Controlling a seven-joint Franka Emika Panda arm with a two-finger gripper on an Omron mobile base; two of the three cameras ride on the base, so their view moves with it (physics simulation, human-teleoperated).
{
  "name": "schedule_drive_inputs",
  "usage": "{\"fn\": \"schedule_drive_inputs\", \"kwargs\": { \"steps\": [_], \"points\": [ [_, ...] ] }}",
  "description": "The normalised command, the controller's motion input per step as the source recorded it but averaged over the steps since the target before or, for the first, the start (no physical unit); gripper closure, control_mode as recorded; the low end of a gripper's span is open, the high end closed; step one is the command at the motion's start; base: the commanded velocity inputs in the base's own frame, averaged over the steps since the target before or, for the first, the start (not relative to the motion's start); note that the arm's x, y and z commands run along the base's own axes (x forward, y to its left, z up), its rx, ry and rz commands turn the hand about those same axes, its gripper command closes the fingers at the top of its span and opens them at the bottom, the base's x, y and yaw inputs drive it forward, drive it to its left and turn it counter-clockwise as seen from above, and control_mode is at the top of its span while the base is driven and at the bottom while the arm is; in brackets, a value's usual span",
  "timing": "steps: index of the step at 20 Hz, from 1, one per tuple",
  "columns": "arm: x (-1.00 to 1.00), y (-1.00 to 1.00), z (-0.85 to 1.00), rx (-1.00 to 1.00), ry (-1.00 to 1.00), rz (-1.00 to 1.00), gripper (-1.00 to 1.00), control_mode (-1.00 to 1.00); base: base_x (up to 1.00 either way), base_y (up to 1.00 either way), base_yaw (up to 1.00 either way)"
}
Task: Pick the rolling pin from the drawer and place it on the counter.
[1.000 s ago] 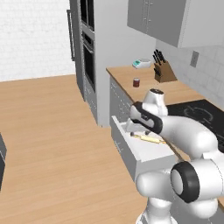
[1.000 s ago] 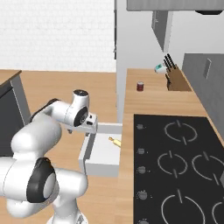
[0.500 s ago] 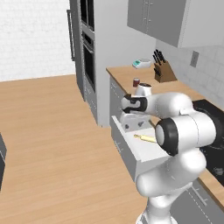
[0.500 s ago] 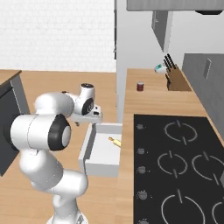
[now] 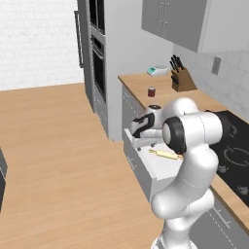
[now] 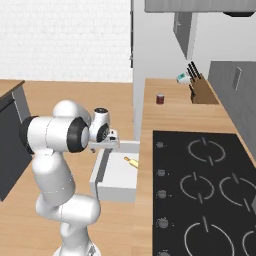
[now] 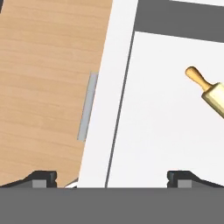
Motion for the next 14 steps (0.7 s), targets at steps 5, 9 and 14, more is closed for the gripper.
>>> {"fn": "schedule_drive_inputs", "kwargs": {
  "steps": [5, 9, 14],
  "points": [
    [0.04, 0.22, -0.66, -0.02, 0.02, 0.0, -1.0, -1.0, 0.0, 0.0, 0.0],
    [0.42, 0.48, -0.57, 0.0, 0.0, 0.0, -1.0, -1.0, 0.0, 0.0, 0.0],
    [0.29, 0.54, -0.39, 0.0, 0.0, 0.0, -1.0, -1.0, 0.0, 0.0, 0.0]
  ]
}}
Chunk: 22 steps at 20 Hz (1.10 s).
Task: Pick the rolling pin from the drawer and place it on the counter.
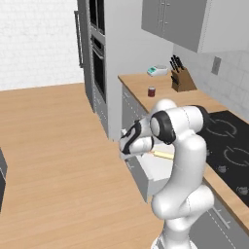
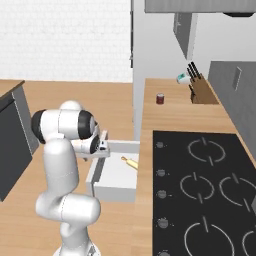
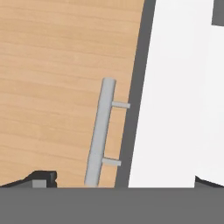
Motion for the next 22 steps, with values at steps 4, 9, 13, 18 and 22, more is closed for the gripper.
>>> {"fn": "schedule_drive_inputs", "kwargs": {
  "steps": [4, 9, 13, 18, 22],
  "points": [
    [-0.1, 0.89, -0.26, 0.01, 0.0, 0.0, -1.0, -1.0, 0.0, 0.0, 0.0],
    [-0.28, 1.0, -0.12, 0.05, -0.01, 0.0, -1.0, -1.0, 0.0, 0.0, 0.0],
    [-0.03, 1.0, -0.01, 0.0, 0.0, 0.01, -1.0, -1.0, 0.0, 0.0, 0.0],
    [0.0, 1.0, 0.07, 0.0, 0.01, 0.06, -1.0, -1.0, 0.0, 0.0, 0.0],
    [0.0, 0.13, 0.73, 0.0, -0.04, 0.11, -1.0, -1.0, 0.0, 0.0, 0.0]
  ]
}}
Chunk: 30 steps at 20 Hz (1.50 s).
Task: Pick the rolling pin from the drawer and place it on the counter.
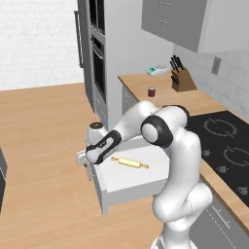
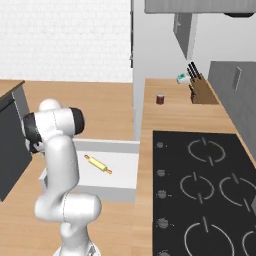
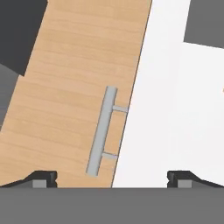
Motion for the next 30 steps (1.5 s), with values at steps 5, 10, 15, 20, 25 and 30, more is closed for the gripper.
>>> {"fn": "schedule_drive_inputs", "kwargs": {
  "steps": [5, 10, 15, 20, 25, 30],
  "points": [
    [0.07, -1.0, 1.0, 0.0, -0.08, 0.23, -1.0, -1.0, 0.0, 0.0, 0.0],
    [0.0, -1.0, 0.16, -0.03, 0.0, 0.26, -1.0, -1.0, 0.0, 0.0, 0.0],
    [0.09, -0.83, -0.3, -0.06, 0.0, 0.3, -1.0, -1.0, 0.0, 0.0, 0.0],
    [0.71, -0.6, -0.39, 0.0, -0.01, 0.27, -1.0, -1.0, 0.0, 0.0, 0.0],
    [0.38, -0.33, -0.39, 0.0, -0.04, 0.13, -1.0, -1.0, 0.0, 0.0, 0.0],
    [-0.18, -0.02, -0.25, -0.01, -0.01, 0.0, -1.0, -1.0, 0.0, 0.0, 0.0]
  ]
}}
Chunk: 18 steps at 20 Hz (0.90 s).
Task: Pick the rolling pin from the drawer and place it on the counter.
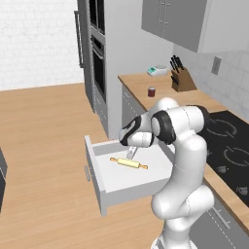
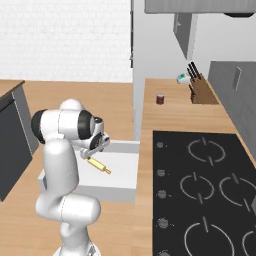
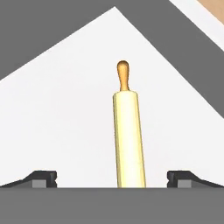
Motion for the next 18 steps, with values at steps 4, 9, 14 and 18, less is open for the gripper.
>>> {"fn": "schedule_drive_inputs", "kwargs": {
  "steps": [4, 9, 14, 18],
  "points": [
    [0.01, 0.0, -0.47, -0.07, 0.0, -0.01, -1.0, -1.0, 0.0, 0.0, 0.0],
    [0.23, 0.0, -0.37, -0.08, 0.0, -0.04, -1.0, -1.0, 0.0, 0.0, 0.0],
    [0.38, 0.06, -0.2, -0.04, 0.01, -0.04, -1.0, -1.0, 0.0, 0.0, 0.0],
    [0.1, 0.01, -0.44, -0.03, 0.05, -0.02, -1.0, -1.0, 0.0, 0.0, 0.0]
  ]
}}
